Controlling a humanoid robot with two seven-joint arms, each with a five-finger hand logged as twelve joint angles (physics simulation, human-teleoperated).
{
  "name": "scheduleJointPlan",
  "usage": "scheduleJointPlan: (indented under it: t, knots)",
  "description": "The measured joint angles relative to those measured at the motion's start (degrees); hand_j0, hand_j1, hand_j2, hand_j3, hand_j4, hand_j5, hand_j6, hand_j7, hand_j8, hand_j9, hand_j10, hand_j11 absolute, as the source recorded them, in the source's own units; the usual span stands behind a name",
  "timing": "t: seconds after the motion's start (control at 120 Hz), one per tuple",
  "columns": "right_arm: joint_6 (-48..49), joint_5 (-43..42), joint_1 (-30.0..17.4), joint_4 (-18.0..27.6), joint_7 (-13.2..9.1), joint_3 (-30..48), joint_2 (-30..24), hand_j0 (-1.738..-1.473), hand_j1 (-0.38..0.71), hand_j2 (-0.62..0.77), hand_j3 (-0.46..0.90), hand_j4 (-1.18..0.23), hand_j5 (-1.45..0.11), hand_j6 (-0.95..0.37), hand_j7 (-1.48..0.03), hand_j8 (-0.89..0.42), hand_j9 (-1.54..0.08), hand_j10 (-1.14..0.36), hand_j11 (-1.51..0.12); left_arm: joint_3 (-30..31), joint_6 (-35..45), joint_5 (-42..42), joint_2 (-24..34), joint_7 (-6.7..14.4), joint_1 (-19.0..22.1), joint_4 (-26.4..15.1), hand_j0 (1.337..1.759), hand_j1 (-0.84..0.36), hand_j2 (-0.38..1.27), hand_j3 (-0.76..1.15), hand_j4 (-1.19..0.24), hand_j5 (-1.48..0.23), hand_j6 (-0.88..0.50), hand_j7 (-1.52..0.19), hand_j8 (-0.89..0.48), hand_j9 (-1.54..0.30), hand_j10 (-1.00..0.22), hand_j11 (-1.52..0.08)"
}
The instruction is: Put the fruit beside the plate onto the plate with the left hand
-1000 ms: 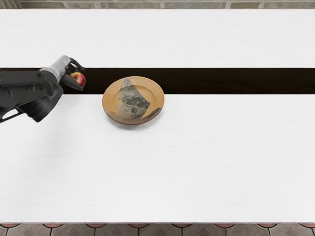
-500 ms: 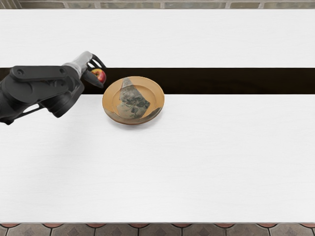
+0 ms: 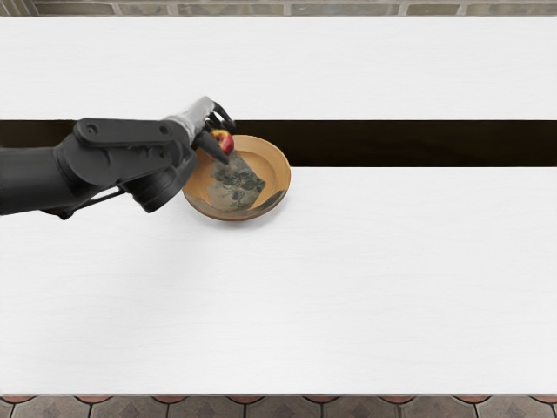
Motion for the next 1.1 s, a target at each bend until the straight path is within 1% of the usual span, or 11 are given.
scheduleJointPlan:
  t: [0.192, 0.517, 0.583, 0.692, 0.817, 0.917, 1.017, 1.1]
  knots:
    - [0.0, 0.0, 0.0, 0.0, 0.0, 0.0, 0.0, -1.658, -0.35, 0.00, 0.00, 0.00, 0.00, 0.00, 0.00, 0.00, 0.00, 0.00, 0.00, 0.0, 0.0, -0.6, -0.7, 0.4, 0.0, 0.0, 1.658, -0.30, 0.29, 0.00, -0.58, -0.77, -0.51, -0.77, -0.48, -0.76, -0.59, -0.76]
    - [0.0, 0.0, 0.0, 0.0, 0.0, 0.0, 0.0, -1.658, -0.35, 0.00, 0.00, 0.00, 0.00, 0.00, 0.00, 0.00, 0.00, 0.00, 0.00, 0.0, 0.0, -1.2, -2.5, 0.5, 0.3, -0.1, 1.658, -0.30, 0.31, 0.00, -0.57, -0.76, -0.51, -0.75, -0.48, -0.75, -0.57, -0.75]
    - [0.0, 0.0, 0.0, 0.0, 0.0, 0.0, 0.0, -1.658, -0.35, 0.00, 0.00, 0.00, 0.00, 0.00, 0.00, 0.00, 0.00, 0.00, 0.00, 0.0, 0.0, -1.5, -2.5, 0.5, 0.3, -0.1, 1.658, -0.30, 0.28, 0.00, -0.55, -0.72, -0.51, -0.72, -0.48, -0.72, -0.55, -0.72]
    - [0.0, 0.0, 0.0, 0.0, 0.0, 0.0, 0.0, -1.658, -0.35, 0.00, 0.00, 0.00, 0.00, 0.00, 0.00, 0.00, 0.00, 0.00, 0.00, 0.0, 0.0, -2.1, -2.6, 0.4, 0.3, -0.1, 1.658, -0.23, 0.20, 0.00, -0.49, -0.64, -0.46, -0.64, -0.45, -0.64, -0.49, -0.64]
    - [0.0, 0.0, 0.0, 0.0, 0.0, 0.0, 0.0, -1.658, -0.35, 0.00, 0.00, 0.00, 0.00, 0.00, 0.00, 0.00, 0.00, 0.00, 0.00, 0.0, 0.0, -2.4, -2.2, 0.4, 0.0, -0.2, 1.658, -0.17, 0.14, 0.00, -0.44, -0.57, -0.43, -0.57, -0.42, -0.57, -0.44, -0.57]
    - [0.0, 0.0, 0.0, 0.0, 0.0, 0.0, 0.0, -1.658, -0.35, 0.00, 0.00, 0.00, 0.00, 0.00, 0.00, 0.00, 0.00, 0.00, 0.00, 0.0, 0.0, -2.5, -1.0, 0.4, -1.5, -1.1, 1.658, -0.13, 0.12, 0.00, -0.40, -0.52, -0.39, -0.52, -0.39, -0.52, -0.40, -0.52]
    - [0.0, 0.0, 0.0, 0.0, 0.0, 0.0, 0.0, -1.658, -0.35, 0.00, 0.00, 0.00, 0.00, 0.00, 0.00, 0.00, 0.00, 0.00, 0.00, 0.0, -0.1, -2.5, 2.7, 0.4, -2.7, -2.5, 1.658, -0.05, 0.09, 0.00, -0.34, -0.44, -0.33, -0.44, -0.33, -0.44, -0.34, -0.44]
    - [0.0, 0.0, 0.0, 0.0, 0.0, 0.0, 0.0, -1.658, -0.35, 0.00, 0.00, 0.00, 0.00, 0.00, 0.00, 0.00, 0.00, 0.00, 0.00, 0.0, -0.5, -2.4, 6.8, 0.4, -4.0, -3.6, 1.658, 0.07, 0.06, 0.00, -0.23, -0.31, -0.23, -0.31, -0.23, -0.31, -0.24, -0.31]
